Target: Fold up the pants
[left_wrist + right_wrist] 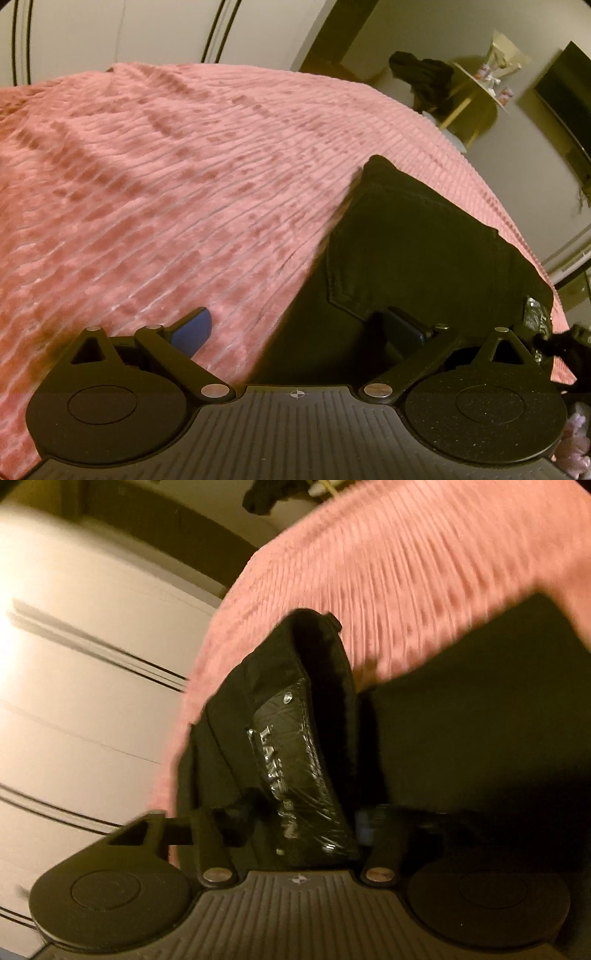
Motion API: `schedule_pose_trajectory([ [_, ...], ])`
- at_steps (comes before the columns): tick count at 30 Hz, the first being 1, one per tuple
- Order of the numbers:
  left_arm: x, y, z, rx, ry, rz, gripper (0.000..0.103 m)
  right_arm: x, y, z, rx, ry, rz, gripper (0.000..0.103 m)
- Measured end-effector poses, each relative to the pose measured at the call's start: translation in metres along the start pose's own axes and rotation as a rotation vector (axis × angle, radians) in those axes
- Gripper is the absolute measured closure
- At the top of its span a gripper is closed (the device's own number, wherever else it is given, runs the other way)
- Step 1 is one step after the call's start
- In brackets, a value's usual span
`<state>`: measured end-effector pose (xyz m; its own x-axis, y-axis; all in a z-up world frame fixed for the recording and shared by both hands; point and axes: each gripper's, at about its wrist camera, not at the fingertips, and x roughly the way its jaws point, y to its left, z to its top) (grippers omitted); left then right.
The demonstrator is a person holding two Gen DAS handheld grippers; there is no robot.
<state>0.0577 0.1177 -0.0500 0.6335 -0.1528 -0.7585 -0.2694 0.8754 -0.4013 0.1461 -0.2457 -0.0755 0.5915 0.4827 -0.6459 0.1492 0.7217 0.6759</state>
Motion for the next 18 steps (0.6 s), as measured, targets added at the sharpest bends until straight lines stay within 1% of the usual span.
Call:
schedule_pose_trajectory([
  [1, -0.001, 0.0, 0.0, -0.002, -0.003, 0.0, 0.001, -0.006, 0.011, -0.003, -0.047, -0.025, -0.014, 0.079],
  [3, -0.005, 0.002, 0.0, -0.008, -0.018, -0.007, 0.001, -0.026, 0.03, -0.006, -0.099, -0.083, 0.01, 0.085],
  [5, -0.012, 0.003, 0.0, -0.015, -0.048, -0.029, 0.001, -0.05, 0.048, -0.01, -0.162, -0.152, 0.03, 0.085],
  [7, -0.018, 0.003, 0.0, -0.015, -0.075, -0.047, 0.001, -0.079, 0.065, -0.015, -0.232, -0.25, 0.031, 0.086],
  [9, -0.02, 0.003, 0.0, -0.014, -0.076, -0.052, 0.001, -0.104, 0.068, -0.02, -0.246, -0.325, 0.037, 0.086],
  [10, -0.02, 0.003, 0.0, -0.014, -0.072, -0.056, 0.001, -0.115, 0.065, -0.023, -0.246, -0.356, 0.024, 0.086],
  [12, -0.02, 0.002, 0.0, -0.01, -0.072, -0.061, 0.001, -0.126, 0.05, -0.028, -0.252, -0.375, -0.034, 0.085],
  [13, -0.019, 0.001, -0.001, -0.006, -0.069, -0.061, 0.001, -0.126, 0.039, -0.03, -0.232, -0.374, -0.065, 0.085],
  [15, -0.015, -0.003, -0.001, 0.01, -0.05, -0.054, 0.001, -0.116, 0.014, -0.031, -0.195, -0.333, -0.146, 0.083],
  [16, -0.012, -0.005, -0.001, 0.021, -0.037, -0.051, 0.001, -0.105, -0.002, -0.032, -0.177, -0.291, -0.19, 0.073],
  [17, -0.01, -0.007, -0.002, 0.032, -0.022, -0.055, 0.001, -0.096, -0.016, -0.032, -0.14, -0.247, -0.222, 0.068],
  [18, -0.009, -0.009, -0.002, 0.039, -0.009, -0.063, 0.001, -0.091, -0.028, -0.031, -0.098, -0.215, -0.237, 0.056],
])
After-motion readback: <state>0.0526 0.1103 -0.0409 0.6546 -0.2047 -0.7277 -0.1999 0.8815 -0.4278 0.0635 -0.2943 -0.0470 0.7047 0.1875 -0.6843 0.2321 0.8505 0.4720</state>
